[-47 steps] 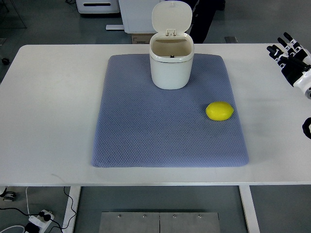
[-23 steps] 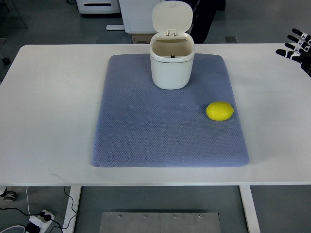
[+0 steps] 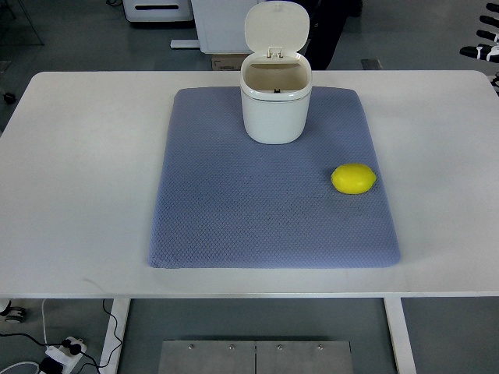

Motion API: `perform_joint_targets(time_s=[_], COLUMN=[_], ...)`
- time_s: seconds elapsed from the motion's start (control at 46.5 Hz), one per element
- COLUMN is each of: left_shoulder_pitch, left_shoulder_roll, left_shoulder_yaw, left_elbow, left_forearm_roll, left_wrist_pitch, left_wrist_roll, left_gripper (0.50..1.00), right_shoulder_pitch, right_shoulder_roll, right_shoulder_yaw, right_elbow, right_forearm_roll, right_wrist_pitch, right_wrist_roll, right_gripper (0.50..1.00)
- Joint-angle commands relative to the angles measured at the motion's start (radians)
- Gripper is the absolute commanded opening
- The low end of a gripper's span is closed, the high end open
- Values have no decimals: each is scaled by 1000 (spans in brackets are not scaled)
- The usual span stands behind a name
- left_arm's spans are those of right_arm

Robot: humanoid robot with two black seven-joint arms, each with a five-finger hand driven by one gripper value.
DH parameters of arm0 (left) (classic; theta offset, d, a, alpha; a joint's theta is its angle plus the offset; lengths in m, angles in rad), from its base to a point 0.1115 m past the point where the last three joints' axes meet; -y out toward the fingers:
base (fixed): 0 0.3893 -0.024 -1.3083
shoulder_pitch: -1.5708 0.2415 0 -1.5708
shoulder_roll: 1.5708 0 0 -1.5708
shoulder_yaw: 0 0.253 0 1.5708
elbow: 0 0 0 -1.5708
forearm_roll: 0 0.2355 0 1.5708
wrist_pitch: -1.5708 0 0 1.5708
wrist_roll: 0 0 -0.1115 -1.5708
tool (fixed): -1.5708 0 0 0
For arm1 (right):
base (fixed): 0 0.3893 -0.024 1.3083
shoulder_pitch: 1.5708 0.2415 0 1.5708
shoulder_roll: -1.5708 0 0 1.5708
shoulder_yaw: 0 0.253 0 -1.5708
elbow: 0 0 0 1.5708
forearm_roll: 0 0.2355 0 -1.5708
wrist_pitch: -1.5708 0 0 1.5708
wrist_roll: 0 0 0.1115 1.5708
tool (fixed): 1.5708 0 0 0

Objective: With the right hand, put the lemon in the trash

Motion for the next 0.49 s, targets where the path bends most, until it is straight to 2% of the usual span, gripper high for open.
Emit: perform_joint_targets(time_s=[0.0,0.172,0.473], left_shoulder_pitch=[0,0,0], left_shoulder_roll=[0,0,0], left_shoulder_yaw=[0,0,0], left_elbow=[1,1,1], left_forearm_roll=[0,0,0], left_wrist_pitch=[0,0,0], left_wrist_roll=[0,0,0], left_gripper=[1000,1000,1000], right_shoulder_pitch=[72,215,395], right_shoulder_roll=[-19,-27,-22], right_shoulder_yaw=[-121,-370,-632], right_elbow=[0,1,3], right_forearm_roll=[1,1,1], right_wrist_pitch=[1,1,0], right_wrist_roll=[0,3,9], right_gripper=[1000,1000,1000])
